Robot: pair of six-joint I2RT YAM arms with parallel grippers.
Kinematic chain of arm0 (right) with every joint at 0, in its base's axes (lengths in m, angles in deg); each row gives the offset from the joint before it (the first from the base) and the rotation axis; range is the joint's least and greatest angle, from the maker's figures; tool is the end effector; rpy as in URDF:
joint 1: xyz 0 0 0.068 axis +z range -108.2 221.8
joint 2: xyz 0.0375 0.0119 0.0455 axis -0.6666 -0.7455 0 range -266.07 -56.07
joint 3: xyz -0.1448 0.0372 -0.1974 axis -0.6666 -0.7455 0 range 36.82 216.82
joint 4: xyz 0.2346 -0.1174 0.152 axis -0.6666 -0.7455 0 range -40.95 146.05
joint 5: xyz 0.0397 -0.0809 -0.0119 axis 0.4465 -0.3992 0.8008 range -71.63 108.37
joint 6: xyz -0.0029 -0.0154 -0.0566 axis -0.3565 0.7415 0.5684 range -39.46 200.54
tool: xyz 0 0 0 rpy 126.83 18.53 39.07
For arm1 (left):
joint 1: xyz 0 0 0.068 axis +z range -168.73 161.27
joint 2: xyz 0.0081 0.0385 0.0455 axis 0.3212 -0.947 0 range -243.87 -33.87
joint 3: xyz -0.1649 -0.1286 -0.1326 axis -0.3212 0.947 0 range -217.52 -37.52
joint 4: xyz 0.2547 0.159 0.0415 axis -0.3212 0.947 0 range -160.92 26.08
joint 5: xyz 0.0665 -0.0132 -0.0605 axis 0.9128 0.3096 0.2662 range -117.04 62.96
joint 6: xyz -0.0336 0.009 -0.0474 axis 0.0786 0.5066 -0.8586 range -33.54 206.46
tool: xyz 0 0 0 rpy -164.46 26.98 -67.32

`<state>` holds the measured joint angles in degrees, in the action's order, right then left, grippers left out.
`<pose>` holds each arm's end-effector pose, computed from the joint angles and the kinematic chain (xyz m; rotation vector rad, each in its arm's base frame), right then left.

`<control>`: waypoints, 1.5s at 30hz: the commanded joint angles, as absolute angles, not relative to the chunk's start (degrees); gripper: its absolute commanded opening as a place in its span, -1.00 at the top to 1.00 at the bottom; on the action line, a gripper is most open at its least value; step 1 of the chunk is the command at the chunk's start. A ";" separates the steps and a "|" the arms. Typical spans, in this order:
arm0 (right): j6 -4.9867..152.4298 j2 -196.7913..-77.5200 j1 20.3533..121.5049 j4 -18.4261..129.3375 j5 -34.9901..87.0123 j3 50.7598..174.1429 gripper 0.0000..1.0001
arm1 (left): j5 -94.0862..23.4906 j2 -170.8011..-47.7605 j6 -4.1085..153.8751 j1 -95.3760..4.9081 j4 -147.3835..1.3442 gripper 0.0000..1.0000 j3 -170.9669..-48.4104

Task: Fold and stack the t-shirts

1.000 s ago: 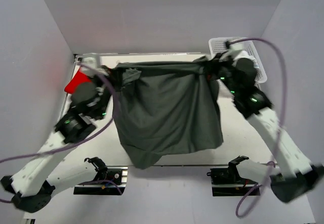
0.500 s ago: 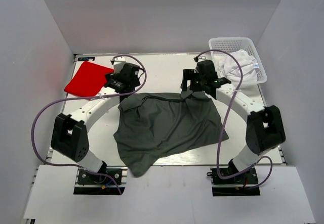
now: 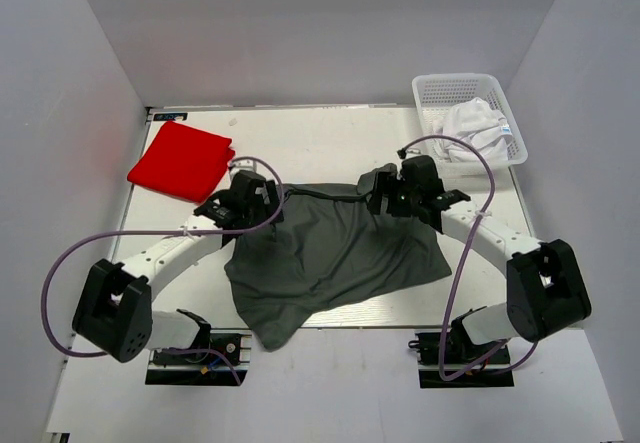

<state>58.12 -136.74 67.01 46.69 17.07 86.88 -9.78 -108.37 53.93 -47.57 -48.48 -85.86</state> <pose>0.3172 0.1483 0.1778 -0.0439 2.3015 0.4100 0.2848 -0.1425 0.1831 -0.2123 2.3647 -0.1480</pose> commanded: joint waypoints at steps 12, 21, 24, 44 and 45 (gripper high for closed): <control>53.47 -149.32 66.68 50.08 14.15 90.60 -0.81 | -10.25 -126.48 54.82 -45.19 -58.08 -0.99 -89.98; 49.07 -157.76 65.62 51.92 10.90 97.01 -0.81 | -11.39 -145.92 55.35 -39.48 -53.00 -0.99 -108.95; 48.98 -160.04 64.75 51.57 11.60 100.18 -0.81 | -12.61 -150.31 57.63 -38.86 -51.76 -0.99 -116.23; 58.47 -147.67 65.18 59.92 19.87 99.32 -0.81 | -16.56 -119.73 53.35 -36.22 -42.00 -0.99 -102.65; 58.21 -147.31 65.09 59.22 19.60 98.70 -0.81 | -17.19 -116.09 51.07 -36.22 -42.00 -0.99 -98.64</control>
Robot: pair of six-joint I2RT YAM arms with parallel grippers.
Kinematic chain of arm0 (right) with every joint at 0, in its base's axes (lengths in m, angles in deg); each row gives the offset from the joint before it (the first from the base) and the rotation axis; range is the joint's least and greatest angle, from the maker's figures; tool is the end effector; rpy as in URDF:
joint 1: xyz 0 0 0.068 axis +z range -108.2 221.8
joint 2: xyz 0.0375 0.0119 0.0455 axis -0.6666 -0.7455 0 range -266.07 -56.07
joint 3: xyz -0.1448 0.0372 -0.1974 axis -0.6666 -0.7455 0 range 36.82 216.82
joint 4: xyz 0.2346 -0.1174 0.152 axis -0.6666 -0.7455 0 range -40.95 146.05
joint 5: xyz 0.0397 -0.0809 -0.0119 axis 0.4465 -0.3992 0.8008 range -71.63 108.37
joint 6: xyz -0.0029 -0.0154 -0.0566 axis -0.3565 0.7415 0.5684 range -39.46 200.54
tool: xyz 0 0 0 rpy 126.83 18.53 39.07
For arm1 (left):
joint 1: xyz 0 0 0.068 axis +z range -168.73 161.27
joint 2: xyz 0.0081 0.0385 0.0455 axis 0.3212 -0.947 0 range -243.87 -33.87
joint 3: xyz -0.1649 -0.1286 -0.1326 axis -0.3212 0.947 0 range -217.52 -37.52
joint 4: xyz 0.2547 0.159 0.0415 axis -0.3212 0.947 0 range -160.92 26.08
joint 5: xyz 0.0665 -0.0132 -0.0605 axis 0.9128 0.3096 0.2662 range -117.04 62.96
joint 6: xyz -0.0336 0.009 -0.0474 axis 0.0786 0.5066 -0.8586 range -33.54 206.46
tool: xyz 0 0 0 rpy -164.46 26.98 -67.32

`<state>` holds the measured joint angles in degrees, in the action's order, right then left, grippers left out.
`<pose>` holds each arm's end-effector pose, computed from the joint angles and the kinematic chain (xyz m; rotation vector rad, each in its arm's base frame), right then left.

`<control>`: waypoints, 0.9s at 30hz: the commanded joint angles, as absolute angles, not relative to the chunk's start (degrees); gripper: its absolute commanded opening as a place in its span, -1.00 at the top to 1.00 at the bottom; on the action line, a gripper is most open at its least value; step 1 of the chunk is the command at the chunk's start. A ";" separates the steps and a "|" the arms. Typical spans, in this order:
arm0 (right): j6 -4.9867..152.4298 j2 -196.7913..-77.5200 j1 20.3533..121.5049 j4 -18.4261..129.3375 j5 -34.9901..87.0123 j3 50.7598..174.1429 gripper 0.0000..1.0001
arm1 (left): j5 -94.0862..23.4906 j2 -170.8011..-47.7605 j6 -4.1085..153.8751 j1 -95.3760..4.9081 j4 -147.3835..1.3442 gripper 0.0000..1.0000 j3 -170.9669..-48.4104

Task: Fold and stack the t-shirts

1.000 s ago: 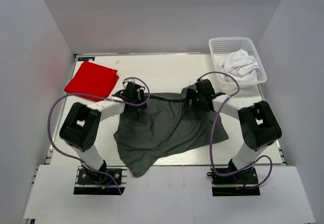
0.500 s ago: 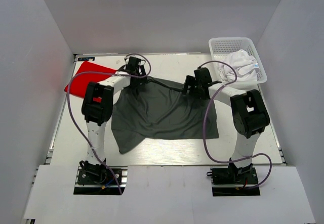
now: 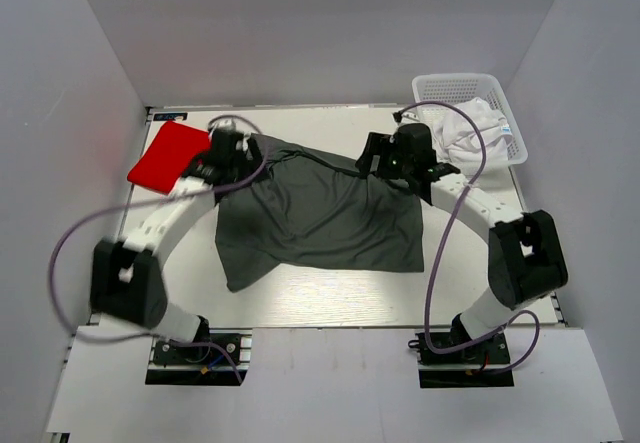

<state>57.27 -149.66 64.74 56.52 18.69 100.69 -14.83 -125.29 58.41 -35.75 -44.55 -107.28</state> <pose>0.3843 0.1630 0.2028 0.0026 2.1196 0.4931 0.3794 -0.1068 0.2144 -0.3268 2.3647 -0.1153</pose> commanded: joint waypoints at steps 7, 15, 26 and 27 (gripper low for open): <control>55.05 -142.30 64.74 58.86 19.16 93.69 -0.81 | -20.70 -90.44 36.03 -36.22 -33.67 -0.99 -71.40; 52.85 -140.63 64.65 58.95 21.10 90.26 -0.81 | -21.24 -76.16 27.75 -36.22 -26.98 -0.75 -62.13; 50.48 -140.19 64.39 56.14 16.88 89.82 -0.81 | -18.52 -85.45 26.61 -36.22 -27.59 -0.07 -60.10; 50.39 -140.19 64.65 54.49 16.79 89.82 -0.81 | -18.51 -85.47 26.61 -36.22 -27.59 -0.04 -60.11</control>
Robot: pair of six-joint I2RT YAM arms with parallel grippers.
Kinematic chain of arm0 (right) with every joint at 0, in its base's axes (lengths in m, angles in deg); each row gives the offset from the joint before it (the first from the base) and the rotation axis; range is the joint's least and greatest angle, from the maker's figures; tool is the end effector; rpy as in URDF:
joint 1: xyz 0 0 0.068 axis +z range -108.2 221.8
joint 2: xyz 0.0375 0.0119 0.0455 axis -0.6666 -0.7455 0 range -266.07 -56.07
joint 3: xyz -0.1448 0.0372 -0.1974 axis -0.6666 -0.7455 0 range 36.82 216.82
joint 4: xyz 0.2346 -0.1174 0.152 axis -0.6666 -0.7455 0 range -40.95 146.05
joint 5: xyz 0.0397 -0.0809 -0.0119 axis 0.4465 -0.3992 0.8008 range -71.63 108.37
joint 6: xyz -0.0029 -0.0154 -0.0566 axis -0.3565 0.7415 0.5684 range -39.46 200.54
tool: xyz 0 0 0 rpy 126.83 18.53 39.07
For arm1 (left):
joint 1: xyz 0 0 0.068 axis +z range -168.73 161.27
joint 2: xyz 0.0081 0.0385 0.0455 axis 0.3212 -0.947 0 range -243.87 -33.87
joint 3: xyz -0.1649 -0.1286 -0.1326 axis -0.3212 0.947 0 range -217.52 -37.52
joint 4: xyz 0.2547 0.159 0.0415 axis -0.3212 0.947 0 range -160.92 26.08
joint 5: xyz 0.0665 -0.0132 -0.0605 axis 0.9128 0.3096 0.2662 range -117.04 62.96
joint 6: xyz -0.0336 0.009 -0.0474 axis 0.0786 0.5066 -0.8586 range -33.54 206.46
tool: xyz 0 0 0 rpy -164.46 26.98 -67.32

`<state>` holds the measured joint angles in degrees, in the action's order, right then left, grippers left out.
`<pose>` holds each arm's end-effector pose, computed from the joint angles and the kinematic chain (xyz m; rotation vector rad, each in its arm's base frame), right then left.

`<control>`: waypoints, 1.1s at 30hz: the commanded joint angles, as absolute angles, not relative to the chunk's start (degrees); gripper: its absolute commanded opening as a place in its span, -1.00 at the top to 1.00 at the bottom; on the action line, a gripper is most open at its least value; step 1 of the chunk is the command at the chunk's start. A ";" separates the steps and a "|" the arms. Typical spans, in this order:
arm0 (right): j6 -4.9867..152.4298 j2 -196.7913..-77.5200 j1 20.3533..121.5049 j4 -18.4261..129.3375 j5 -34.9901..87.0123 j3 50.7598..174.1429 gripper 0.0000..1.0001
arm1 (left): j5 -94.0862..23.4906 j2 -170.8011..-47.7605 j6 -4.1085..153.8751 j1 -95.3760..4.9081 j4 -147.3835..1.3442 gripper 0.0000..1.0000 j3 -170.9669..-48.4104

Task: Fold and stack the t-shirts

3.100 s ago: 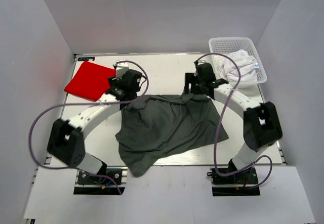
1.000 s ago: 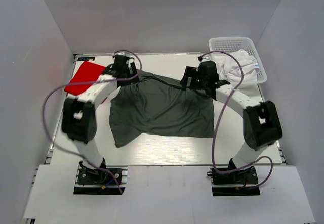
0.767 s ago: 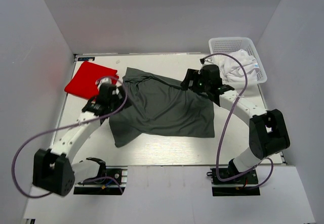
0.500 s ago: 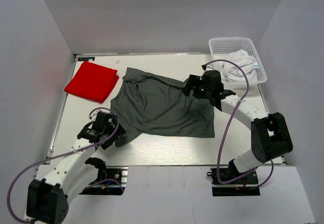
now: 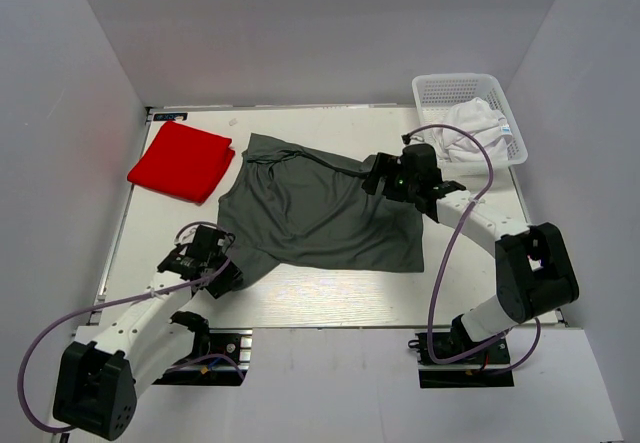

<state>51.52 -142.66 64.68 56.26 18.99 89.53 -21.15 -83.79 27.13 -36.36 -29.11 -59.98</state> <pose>0.3465 0.1468 0.1750 0.1117 2.2044 0.5280 0.1845 -0.0541 0.1066 -1.0170 2.5959 -0.2054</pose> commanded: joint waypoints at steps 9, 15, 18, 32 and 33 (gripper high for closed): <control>47.76 -134.83 64.48 44.37 11.61 87.62 -0.81 | -18.51 -85.38 29.42 -36.22 -31.80 1.00 -60.80; 46.09 -129.03 64.48 31.99 9.14 82.52 -0.78 | -20.09 -83.54 31.18 -36.22 -33.47 1.00 -63.35; 47.14 -125.95 64.57 27.58 10.02 78.49 -0.78 | -21.49 -82.83 33.28 -36.22 -34.00 1.00 -63.89; 44.33 -123.83 64.57 30.47 9.06 68.02 -0.50 | -21.42 -80.46 35.13 -36.22 -34.43 1.00 -64.69; 44.33 -124.45 64.57 32.22 9.05 67.93 -0.42 | -21.41 -80.46 35.13 -36.22 -34.44 1.00 -64.68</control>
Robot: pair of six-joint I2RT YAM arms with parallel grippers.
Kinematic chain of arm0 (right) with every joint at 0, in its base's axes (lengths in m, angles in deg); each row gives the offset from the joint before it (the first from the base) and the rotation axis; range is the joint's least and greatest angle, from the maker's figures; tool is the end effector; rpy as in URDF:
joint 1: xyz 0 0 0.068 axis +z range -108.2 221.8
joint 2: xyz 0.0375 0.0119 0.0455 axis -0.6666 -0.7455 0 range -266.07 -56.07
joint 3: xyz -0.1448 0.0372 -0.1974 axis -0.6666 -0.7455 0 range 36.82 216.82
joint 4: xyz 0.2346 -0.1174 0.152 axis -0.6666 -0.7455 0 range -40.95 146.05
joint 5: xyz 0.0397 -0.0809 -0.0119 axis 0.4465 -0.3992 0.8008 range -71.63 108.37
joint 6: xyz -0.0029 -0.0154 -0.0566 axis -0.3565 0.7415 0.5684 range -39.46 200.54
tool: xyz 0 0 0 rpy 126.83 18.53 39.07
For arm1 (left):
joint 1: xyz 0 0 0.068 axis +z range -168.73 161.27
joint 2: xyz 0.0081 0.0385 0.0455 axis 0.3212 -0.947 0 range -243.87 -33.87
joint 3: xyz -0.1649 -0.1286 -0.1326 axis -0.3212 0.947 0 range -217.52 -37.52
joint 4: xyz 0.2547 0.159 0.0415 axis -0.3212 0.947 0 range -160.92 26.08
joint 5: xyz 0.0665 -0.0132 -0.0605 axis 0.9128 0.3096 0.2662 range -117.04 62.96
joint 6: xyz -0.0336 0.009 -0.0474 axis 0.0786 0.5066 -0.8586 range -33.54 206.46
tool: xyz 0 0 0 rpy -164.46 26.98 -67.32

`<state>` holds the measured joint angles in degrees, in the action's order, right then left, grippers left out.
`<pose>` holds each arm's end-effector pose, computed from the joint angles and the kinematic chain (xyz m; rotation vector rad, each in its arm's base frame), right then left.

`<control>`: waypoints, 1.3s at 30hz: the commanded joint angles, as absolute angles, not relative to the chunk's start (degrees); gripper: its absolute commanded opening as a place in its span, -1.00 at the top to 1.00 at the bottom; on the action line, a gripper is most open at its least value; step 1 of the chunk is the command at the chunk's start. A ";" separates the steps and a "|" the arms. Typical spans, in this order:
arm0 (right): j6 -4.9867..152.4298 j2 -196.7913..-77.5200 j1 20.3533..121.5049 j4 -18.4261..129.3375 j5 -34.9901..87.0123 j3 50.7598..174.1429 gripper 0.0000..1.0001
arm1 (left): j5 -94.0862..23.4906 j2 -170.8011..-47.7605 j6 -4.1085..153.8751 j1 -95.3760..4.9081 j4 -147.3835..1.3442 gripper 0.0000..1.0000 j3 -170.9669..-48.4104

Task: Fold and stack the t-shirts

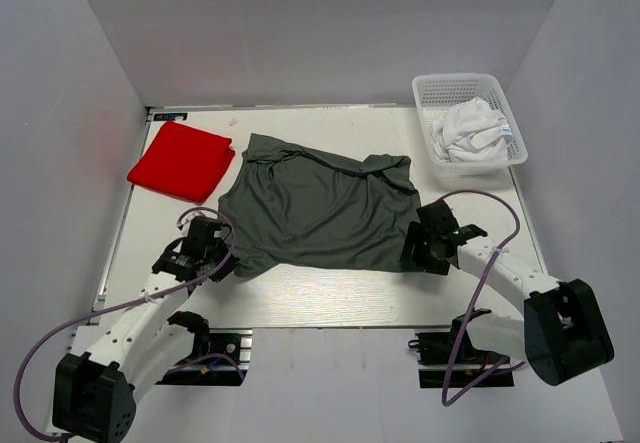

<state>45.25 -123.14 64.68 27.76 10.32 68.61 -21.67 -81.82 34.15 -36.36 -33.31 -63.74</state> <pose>0.2323 0.0917 0.1106 0.3322 2.6478 0.1407 0.2021 -0.0601 0.1387 -0.8173 2.5035 -0.3129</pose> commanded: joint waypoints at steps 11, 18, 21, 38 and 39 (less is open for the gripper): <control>43.71 -123.60 64.83 36.01 7.65 69.33 1.00 | -20.80 -80.54 36.72 -36.22 -36.63 1.00 -68.54; 46.61 -110.76 64.74 41.19 6.61 74.51 1.00 | -21.32 -77.65 39.08 -36.22 -41.64 1.00 -78.27; 47.40 -106.98 64.65 41.37 3.45 80.73 1.00 | -19.92 -77.03 40.23 -36.22 -42.87 1.00 -83.20; 58.91 -96.15 64.65 43.66 -3.00 102.73 1.00 | -20.79 -72.38 48.40 -35.61 -48.50 1.00 -108.07; 59.18 -95.89 64.74 42.61 -2.47 103.61 1.00 | -20.80 -71.85 49.10 -35.00 -48.50 1.00 -109.31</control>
<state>55.32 -97.66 64.70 41.11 -1.84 99.19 -20.88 -74.19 46.13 -35.97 -46.47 -104.17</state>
